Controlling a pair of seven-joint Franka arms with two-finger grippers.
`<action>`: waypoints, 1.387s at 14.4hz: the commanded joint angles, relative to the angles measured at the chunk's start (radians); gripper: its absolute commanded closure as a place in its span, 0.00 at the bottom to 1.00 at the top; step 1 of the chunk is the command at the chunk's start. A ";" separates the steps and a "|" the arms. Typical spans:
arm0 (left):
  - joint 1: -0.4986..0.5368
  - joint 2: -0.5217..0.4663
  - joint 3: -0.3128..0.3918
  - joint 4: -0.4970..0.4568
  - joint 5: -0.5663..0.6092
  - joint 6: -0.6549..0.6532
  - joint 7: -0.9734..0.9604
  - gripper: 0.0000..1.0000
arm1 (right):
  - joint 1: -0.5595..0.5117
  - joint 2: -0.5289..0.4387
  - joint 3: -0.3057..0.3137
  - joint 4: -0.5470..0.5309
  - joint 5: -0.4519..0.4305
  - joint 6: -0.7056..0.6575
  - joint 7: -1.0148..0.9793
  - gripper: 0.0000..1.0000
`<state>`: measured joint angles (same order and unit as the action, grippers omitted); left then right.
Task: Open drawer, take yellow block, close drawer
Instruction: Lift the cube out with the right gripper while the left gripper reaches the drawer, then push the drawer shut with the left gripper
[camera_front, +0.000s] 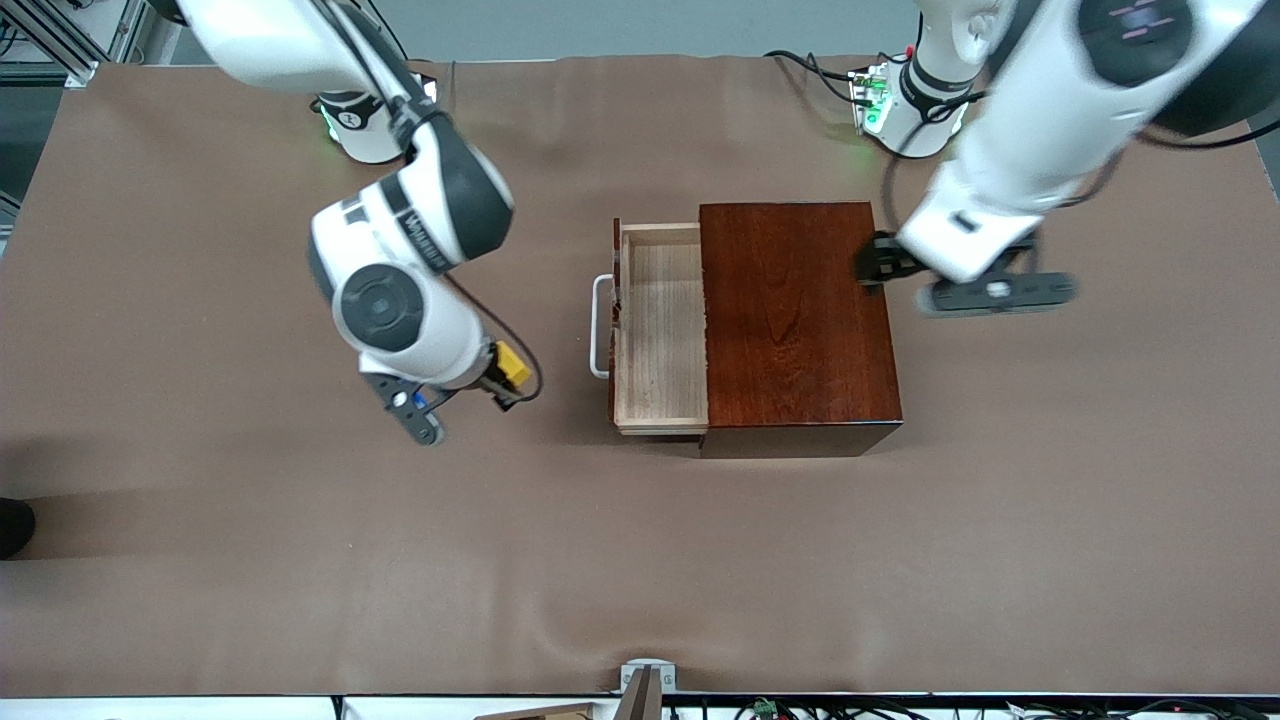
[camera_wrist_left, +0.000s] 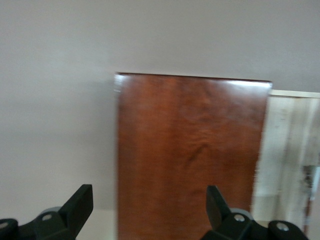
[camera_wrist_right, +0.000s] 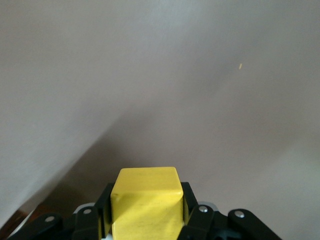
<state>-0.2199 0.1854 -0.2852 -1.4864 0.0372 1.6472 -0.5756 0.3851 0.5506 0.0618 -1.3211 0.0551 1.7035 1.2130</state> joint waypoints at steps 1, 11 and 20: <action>-0.122 0.107 0.001 0.104 0.049 0.023 -0.183 0.00 | -0.090 -0.076 0.016 -0.119 -0.001 0.011 -0.177 1.00; -0.554 0.430 0.075 0.239 0.155 0.440 -0.970 0.00 | -0.285 -0.238 0.013 -0.510 -0.050 0.281 -0.720 1.00; -0.809 0.624 0.322 0.245 0.155 0.767 -1.361 0.00 | -0.481 -0.284 0.013 -0.723 -0.110 0.484 -1.067 1.00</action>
<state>-0.9891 0.7568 -0.0104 -1.2836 0.1681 2.3884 -1.8575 -0.0351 0.3140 0.0546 -1.9615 -0.0311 2.1410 0.2034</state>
